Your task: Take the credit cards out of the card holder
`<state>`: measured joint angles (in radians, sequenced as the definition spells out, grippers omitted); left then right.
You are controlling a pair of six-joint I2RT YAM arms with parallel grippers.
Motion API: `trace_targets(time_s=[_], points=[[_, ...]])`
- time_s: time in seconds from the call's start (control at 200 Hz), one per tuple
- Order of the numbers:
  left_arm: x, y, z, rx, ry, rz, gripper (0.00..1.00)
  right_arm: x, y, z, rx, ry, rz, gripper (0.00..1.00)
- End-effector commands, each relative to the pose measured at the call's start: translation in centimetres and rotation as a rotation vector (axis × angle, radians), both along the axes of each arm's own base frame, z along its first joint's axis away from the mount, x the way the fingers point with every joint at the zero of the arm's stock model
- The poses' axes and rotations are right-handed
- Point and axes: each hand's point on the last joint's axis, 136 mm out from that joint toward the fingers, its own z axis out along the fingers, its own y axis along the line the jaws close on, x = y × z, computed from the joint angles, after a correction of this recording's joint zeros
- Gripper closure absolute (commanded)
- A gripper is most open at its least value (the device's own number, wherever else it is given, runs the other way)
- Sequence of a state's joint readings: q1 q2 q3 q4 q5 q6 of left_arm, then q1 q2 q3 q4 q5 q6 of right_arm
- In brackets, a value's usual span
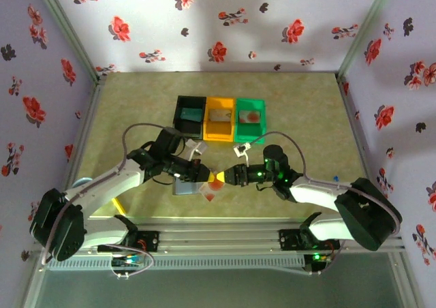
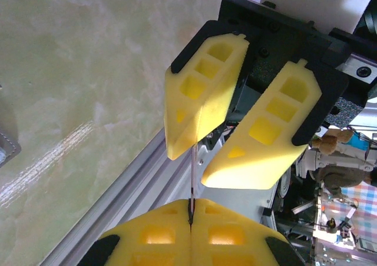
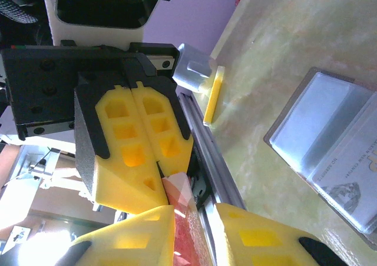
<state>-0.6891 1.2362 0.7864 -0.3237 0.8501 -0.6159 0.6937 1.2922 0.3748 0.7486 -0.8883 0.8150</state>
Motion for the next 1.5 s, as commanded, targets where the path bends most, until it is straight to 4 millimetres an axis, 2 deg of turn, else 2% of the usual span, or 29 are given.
trace_targets(time_s=[0.0,0.425,0.51,0.605,0.78,0.945,1.13,1.5], points=[[0.4,-0.3,1.3,-0.028,-0.035,-0.020,1.00,-0.8,0.2,0.5,0.031,-0.023,0.043,0.77],[0.7,-0.6,1.5,-0.047,-0.034,-0.009,1.00,-0.8,0.2,0.3,0.024,-0.019,0.036,0.88],[0.8,-0.7,1.7,-0.054,-0.036,-0.006,0.87,-0.8,0.2,0.3,0.024,-0.018,0.035,0.93],[0.8,-0.7,1.9,-0.060,-0.039,-0.007,0.81,-0.7,0.2,0.3,0.023,-0.019,0.030,1.00],[0.9,-0.3,2.9,-0.067,-0.062,-0.004,0.68,-0.5,0.1,0.2,0.017,-0.023,0.016,1.00],[1.6,1.8,4.9,-0.067,-0.106,0.047,0.59,-0.2,-0.3,0.5,0.014,-0.040,-0.014,1.00],[2.0,4.3,7.0,-0.096,-0.158,0.129,0.53,0.8,-1.1,2.1,0.039,-0.068,-0.078,1.00],[2.4,4.1,6.9,-0.312,-0.157,0.259,0.50,4.2,-4.8,7.0,0.140,-0.129,-0.368,1.00]])
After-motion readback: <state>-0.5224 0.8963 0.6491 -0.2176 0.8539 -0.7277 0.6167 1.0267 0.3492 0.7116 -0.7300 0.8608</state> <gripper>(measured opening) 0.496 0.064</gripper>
